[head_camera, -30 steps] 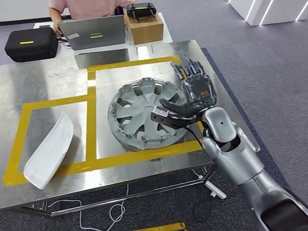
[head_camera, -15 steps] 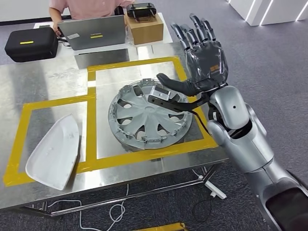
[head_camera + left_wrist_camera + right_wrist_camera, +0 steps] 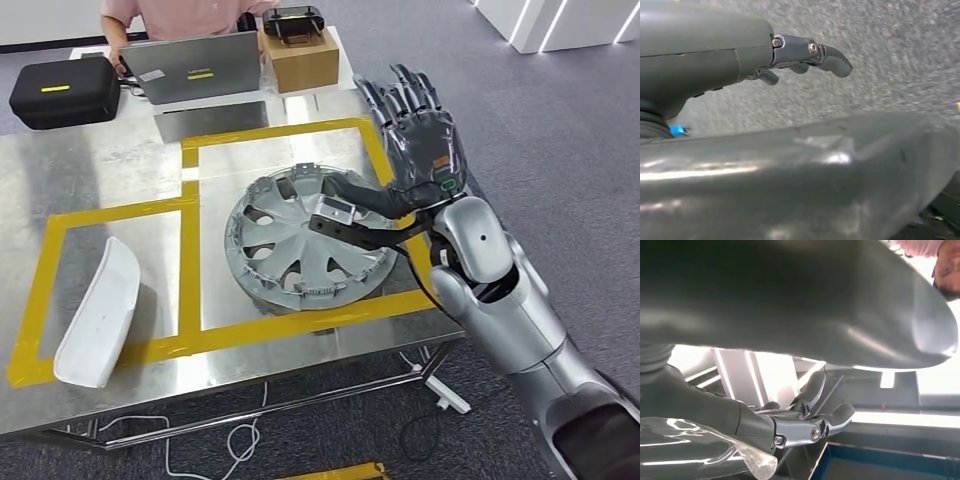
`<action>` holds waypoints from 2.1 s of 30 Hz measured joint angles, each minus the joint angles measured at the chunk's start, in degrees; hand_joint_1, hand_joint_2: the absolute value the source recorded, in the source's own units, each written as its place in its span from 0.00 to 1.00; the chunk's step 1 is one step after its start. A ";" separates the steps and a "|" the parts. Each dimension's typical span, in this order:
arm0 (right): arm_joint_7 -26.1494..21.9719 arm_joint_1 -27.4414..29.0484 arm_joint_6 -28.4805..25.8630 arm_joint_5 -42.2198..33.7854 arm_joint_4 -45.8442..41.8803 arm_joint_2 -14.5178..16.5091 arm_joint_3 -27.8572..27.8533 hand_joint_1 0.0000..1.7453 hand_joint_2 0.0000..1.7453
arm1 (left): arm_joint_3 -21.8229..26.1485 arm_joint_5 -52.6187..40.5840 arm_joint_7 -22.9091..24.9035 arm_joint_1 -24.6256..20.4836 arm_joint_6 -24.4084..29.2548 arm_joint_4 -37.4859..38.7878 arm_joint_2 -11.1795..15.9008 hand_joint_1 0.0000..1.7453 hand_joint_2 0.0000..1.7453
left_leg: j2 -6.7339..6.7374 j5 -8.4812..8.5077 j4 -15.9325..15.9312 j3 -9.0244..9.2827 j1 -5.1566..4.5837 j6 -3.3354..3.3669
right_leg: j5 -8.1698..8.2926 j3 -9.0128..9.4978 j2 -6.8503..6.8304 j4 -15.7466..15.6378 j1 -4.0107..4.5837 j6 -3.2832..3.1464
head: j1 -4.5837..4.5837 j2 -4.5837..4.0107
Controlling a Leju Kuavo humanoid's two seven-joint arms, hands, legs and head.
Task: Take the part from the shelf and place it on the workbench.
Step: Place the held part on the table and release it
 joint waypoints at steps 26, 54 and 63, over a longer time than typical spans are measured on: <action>-0.26 4.99 -0.74 -3.45 1.02 -1.63 0.63 0.00 0.00 | 0.77 15.11 -5.10 -1.38 5.96 2.97 -0.38 0.00 0.00 | 0.00 0.00 0.00 -0.01 0.00 0.00 | 0.00 -0.01 0.02 0.00 0.00 0.00 | 0.00 0.00; -0.13 5.05 -0.50 -4.35 1.16 -1.63 2.70 0.00 0.00 | 0.75 14.23 -2.33 -1.39 5.39 3.85 -0.38 0.00 0.00 | 0.00 -0.05 0.07 -0.02 -0.05 0.06 | 0.02 0.00 0.01 -0.04 -0.04 0.04 | -0.01 0.00; -0.04 5.03 -0.40 -4.64 1.22 -1.63 3.39 0.00 0.00 | 0.75 14.14 -1.03 -1.36 5.39 3.93 -0.32 0.00 0.00 | 0.00 -0.49 0.66 -0.18 -0.40 1.04 | 0.07 0.20 -0.04 -0.19 -0.38 0.89 | -0.03 0.00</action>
